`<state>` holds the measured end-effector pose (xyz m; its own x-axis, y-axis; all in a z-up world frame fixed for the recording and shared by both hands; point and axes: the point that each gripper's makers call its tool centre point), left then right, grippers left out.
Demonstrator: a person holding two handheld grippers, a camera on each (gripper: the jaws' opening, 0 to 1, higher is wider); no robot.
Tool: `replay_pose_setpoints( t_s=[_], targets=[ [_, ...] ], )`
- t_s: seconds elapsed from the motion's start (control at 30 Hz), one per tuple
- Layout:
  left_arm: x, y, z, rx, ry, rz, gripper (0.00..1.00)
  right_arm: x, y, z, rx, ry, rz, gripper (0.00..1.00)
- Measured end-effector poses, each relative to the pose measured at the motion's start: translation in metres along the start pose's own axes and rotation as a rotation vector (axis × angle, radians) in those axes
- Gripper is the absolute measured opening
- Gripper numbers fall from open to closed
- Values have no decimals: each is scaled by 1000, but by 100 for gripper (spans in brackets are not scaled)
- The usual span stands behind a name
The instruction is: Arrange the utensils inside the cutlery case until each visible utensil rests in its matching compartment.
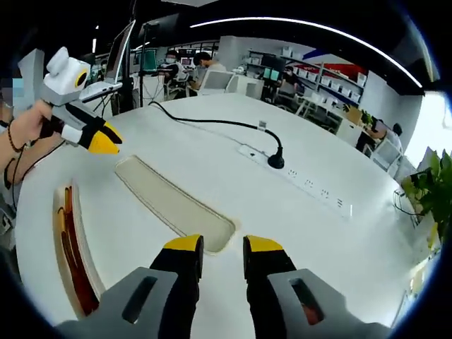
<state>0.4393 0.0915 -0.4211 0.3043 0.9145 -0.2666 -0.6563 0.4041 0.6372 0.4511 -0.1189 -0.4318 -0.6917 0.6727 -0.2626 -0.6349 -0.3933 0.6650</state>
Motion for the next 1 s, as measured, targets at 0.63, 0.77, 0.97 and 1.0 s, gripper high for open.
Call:
replay_pose_setpoints(
  t_s=[0.63,0.77,0.97,1.0],
  targets=[
    [5,-5,-18,75,103,-25,32,4,-19,-16,90,-34,50,18],
    [6,-6,-22,86,130,-30,32,2,-23,-13,89,-40,31,20],
    [12,-8,-27,101,142,-10,33,5,-33,-15,110,-62,38,20],
    [13,-8,-28,102,140,-5,32,6,-33,-16,112,-70,39,20]
  ],
)
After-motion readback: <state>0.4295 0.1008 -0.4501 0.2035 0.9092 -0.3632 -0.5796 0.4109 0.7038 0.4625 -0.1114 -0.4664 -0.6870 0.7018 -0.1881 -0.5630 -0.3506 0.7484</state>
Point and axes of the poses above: the point that each gripper's makers call its tool centre point, and the gripper's own axes: y roughly backward along the fingers, x roughly to its left, z roughly out of its top, and after that the axes turned 9 degrees about y, right-handed
